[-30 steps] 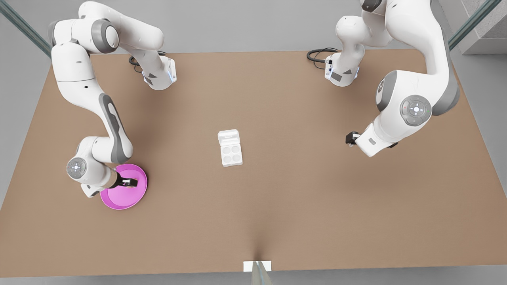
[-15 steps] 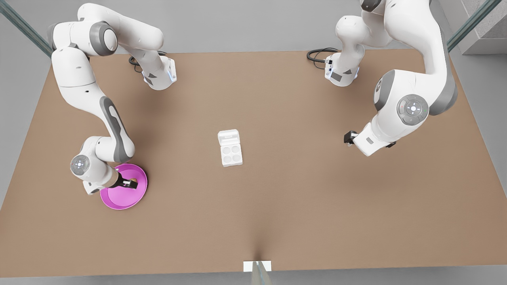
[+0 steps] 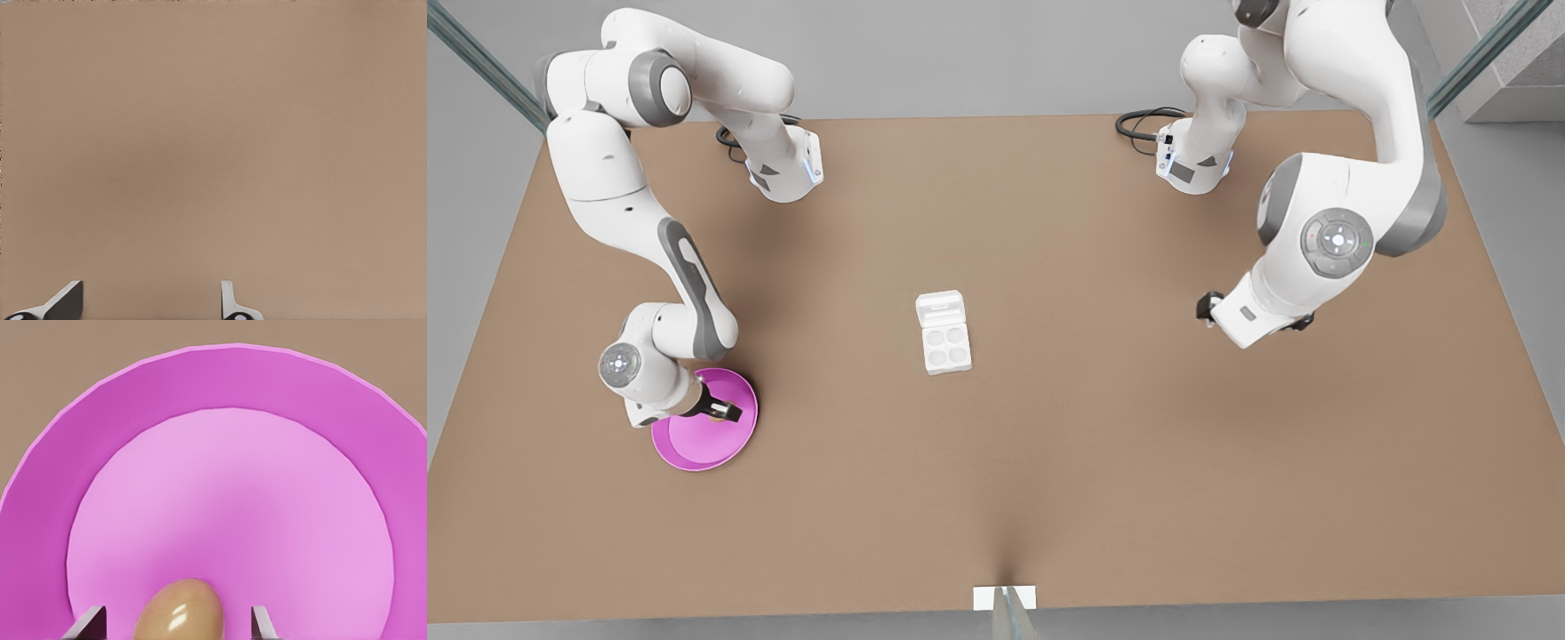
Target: Pack egg into the box and close the box lid
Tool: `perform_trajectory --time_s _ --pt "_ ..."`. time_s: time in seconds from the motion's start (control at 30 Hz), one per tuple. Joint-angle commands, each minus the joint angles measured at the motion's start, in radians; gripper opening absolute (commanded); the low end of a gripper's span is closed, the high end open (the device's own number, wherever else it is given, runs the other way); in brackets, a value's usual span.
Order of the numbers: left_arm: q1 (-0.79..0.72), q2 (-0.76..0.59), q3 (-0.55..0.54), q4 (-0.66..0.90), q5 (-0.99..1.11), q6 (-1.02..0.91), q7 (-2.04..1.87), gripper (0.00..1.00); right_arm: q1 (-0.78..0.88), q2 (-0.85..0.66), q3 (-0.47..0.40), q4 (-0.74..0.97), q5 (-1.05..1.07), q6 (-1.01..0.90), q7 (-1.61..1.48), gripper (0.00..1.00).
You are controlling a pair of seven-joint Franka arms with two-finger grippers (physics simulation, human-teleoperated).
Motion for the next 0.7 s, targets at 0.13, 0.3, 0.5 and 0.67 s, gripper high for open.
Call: perform_trajectory --time_s 0.13,0.3,0.5,0.67 --pt "0.009 0.038 0.004 0.013 -0.007 0.074 0.002 1.0 -0.002 0.0 0.0 0.002 0.0 0.005 0.073 0.57" --pt "0.016 0.053 0.004 0.016 -0.007 0.092 -0.001 1.0 -0.001 0.003 0.0 0.0 0.0 0.005 0.073 0.56" --pt "0.015 0.059 0.004 0.016 -0.006 0.094 -0.001 1.0 -0.002 0.011 0.0 -0.003 0.0 0.007 0.073 0.65" --pt "0.015 0.059 0.004 0.016 -0.004 0.102 -0.003 1.0 -0.002 0.012 0.0 -0.003 -0.001 0.005 0.073 0.5"
